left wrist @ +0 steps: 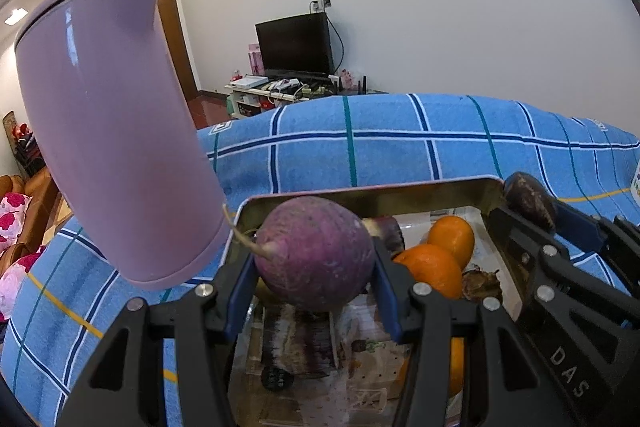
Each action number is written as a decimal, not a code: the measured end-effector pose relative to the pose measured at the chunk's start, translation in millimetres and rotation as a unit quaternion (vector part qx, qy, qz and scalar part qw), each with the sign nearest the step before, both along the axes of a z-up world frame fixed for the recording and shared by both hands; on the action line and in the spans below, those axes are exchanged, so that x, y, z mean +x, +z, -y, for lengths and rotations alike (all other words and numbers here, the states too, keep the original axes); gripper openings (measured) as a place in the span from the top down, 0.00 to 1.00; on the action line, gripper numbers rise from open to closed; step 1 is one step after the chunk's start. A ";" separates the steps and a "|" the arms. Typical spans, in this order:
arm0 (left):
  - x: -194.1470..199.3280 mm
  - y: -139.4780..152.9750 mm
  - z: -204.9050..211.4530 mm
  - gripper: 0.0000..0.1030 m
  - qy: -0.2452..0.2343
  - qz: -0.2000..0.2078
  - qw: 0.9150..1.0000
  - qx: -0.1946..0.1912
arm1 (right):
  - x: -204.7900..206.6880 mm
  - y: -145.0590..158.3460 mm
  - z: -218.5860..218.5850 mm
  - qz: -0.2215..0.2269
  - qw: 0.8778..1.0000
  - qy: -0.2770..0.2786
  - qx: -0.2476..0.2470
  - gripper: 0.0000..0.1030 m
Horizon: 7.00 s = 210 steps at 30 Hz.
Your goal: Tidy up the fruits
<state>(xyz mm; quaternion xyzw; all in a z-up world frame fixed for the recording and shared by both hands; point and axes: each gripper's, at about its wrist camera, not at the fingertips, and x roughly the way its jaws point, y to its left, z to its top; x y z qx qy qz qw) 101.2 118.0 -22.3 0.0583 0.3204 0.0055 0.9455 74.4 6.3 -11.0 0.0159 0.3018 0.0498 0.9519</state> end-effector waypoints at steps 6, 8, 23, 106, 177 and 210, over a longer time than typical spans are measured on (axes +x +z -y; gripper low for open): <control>4.6 -2.0 -5.0 0.47 0.005 -0.006 1.000 -0.004 | 5.2 -2.2 -4.3 -0.010 1.000 0.008 -0.004 0.59; 5.5 -2.3 -6.3 0.47 0.006 -0.007 1.000 -0.004 | 6.6 -2.7 -5.4 -0.014 1.000 0.010 -0.007 0.59; 15.6 -9.3 -15.4 0.47 0.028 -0.027 0.999 0.005 | 23.4 -10.2 -15.8 -0.041 0.998 0.028 -0.032 0.59; -25.4 24.3 -6.0 0.00 0.005 0.061 0.998 -0.013 | -38.6 15.7 24.4 0.137 0.985 -0.044 0.091 0.28; -103.7 26.9 -21.3 0.00 0.041 0.142 0.989 -0.018 | -118.2 31.3 19.9 0.207 0.974 -0.084 0.044 0.25; -103.1 25.3 -23.3 0.00 0.046 0.139 0.989 -0.017 | -114.8 30.9 17.3 0.206 0.974 -0.081 0.041 0.25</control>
